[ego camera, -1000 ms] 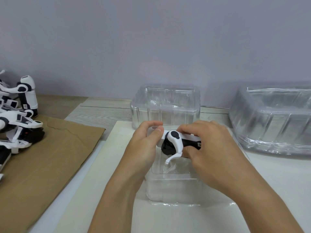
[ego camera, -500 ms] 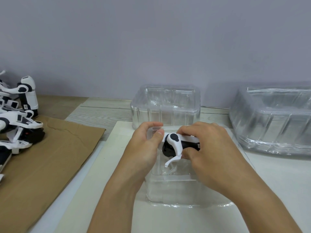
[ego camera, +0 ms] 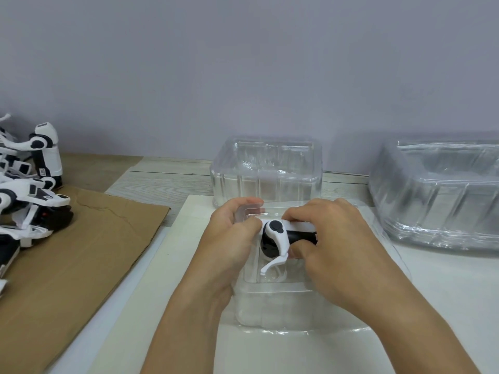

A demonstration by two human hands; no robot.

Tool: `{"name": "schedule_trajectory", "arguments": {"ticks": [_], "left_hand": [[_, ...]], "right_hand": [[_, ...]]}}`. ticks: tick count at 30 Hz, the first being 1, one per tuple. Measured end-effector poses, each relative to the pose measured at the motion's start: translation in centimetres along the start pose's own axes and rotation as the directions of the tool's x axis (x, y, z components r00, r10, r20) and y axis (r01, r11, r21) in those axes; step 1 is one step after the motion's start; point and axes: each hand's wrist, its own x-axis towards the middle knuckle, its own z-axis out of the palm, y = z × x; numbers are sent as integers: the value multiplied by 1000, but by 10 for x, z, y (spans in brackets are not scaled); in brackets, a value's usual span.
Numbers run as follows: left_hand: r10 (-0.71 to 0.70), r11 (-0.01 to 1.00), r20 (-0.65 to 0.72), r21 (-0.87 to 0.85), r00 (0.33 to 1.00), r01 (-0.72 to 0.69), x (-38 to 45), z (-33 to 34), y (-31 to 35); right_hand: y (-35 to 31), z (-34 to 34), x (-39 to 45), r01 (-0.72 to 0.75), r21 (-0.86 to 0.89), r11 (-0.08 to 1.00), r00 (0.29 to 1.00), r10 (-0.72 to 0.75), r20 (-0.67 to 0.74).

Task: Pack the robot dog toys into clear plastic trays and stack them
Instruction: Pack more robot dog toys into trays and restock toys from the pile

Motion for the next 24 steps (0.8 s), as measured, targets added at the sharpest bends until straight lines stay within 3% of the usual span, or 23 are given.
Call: {"name": "schedule_trajectory", "arguments": {"ticks": [12, 19, 24], "left_hand": [[7, 994, -46, 112, 999, -2, 1, 1, 1], [1, 997, -52, 77, 999, 3, -1, 1, 1], [7, 996, -48, 85, 999, -3, -1, 1, 1]], "right_hand": [[-6, -2, -2, -86, -39, 996, 996, 87, 35], [4, -7, 0, -1, 148, 989, 996, 14, -87], [-3, -8, -3, 21, 238, 971, 1000, -16, -23]]}}
